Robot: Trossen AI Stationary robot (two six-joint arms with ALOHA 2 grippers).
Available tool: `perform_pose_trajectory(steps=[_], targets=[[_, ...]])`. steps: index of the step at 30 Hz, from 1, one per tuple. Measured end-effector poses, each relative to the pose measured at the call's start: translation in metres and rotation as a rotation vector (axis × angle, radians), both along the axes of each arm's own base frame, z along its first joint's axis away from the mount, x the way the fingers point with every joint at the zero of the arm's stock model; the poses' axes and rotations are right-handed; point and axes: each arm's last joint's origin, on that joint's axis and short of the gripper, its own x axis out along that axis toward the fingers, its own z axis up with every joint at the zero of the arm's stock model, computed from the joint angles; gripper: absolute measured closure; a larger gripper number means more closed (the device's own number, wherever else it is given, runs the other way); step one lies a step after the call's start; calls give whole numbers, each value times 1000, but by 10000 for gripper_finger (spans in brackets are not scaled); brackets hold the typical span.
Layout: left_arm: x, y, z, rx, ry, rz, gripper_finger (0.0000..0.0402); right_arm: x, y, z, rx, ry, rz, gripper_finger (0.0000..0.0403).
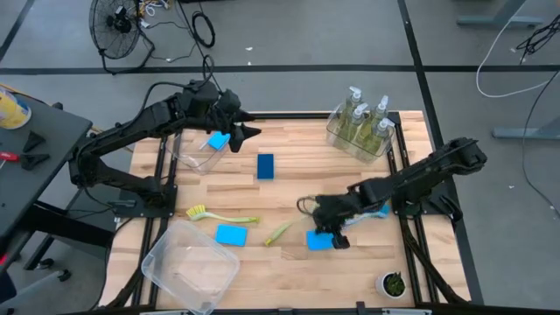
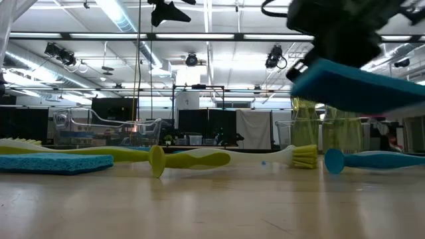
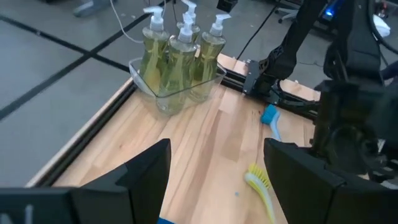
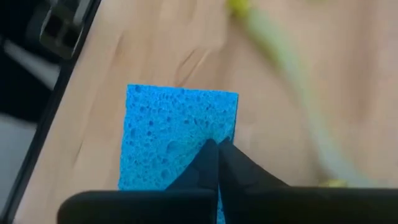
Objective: Pick & Place Kitchen Sink Supplies
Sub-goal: Put the blue sponge into the left transparent bin
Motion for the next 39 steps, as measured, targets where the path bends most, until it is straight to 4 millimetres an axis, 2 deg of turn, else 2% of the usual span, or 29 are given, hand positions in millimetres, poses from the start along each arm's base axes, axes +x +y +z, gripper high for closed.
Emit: perform_pose_trajectory(steps=[5, 14, 23, 29, 34, 39], targets=[[0, 2, 2, 23, -14, -1, 142, 9, -25, 17, -7, -134, -139, 403], [0, 2, 2, 23, -12, 1, 142, 29, -69, 33, -1, -352, -314, 403], [0, 2, 1, -19, -21, 34, 142, 35, -111, 50, -294, -565, -646, 403], [4, 4, 1, -60, -48, 58, 142, 35, -131, 64, -425, -692, -869, 403], [15, 7, -1, -68, -79, 66, 142, 35, -143, 77, -408, -820, -995, 403], [33, 10, -13, -87, -66, 51, 129, 33, -148, 88, -394, -929, -1058, 403]])
